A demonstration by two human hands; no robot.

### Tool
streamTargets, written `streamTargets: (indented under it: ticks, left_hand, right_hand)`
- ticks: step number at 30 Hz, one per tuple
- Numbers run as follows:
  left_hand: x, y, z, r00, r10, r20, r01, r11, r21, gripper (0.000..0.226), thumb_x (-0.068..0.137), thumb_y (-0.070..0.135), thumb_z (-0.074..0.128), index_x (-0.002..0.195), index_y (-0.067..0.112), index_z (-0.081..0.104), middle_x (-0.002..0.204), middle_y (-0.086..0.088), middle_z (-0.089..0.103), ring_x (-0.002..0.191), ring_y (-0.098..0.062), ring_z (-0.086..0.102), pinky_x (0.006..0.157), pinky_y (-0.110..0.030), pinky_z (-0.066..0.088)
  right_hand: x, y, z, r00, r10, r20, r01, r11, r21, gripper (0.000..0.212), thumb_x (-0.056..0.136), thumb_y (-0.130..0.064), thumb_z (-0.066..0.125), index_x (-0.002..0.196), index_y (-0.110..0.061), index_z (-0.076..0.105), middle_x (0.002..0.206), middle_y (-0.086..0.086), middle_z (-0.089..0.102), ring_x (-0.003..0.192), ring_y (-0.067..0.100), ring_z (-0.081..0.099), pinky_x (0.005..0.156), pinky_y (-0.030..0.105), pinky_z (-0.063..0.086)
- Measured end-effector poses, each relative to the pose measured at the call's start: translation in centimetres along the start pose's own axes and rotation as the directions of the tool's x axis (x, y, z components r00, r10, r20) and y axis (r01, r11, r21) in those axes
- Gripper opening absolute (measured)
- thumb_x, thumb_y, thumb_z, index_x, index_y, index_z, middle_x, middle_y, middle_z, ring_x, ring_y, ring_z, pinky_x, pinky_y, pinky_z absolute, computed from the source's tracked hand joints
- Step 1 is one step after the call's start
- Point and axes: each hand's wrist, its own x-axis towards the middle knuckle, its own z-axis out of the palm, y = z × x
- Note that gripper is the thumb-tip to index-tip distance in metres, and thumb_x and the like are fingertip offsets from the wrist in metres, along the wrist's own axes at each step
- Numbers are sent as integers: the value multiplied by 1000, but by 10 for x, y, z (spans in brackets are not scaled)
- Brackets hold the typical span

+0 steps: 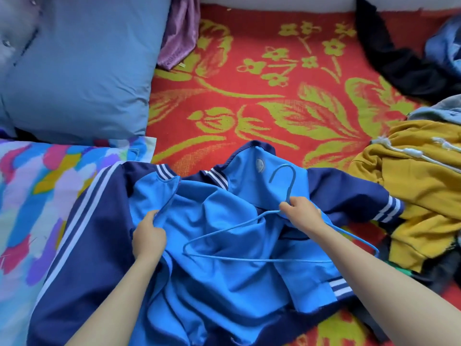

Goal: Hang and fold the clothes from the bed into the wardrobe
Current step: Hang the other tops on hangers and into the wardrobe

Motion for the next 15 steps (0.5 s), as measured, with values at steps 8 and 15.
streamTargets:
  ticks: [8,15]
  left_hand:
    - [-53,29,-79,981,146,-126,-170,963,-208,22,87,13,60,108,13,68,92,-5,66,87,-27,60,71,-31,41]
    - [-173,22,-144,859,511,-39,-462,738,-492,78,82,-12,61,82,66,62,82,35,66,75,18,59,70,-2,43]
  right_hand:
    - [-35,-61,-24,998,-60,-26,63,989,136,20,92,-25,43,87,-11,57,74,3,52,80,26,47,78,34,28]
    - [-111,-111,-13,993,-114,-38,120,942,313,29,95,-31,41,69,-16,41,69,2,45,80,25,46,77,36,30]
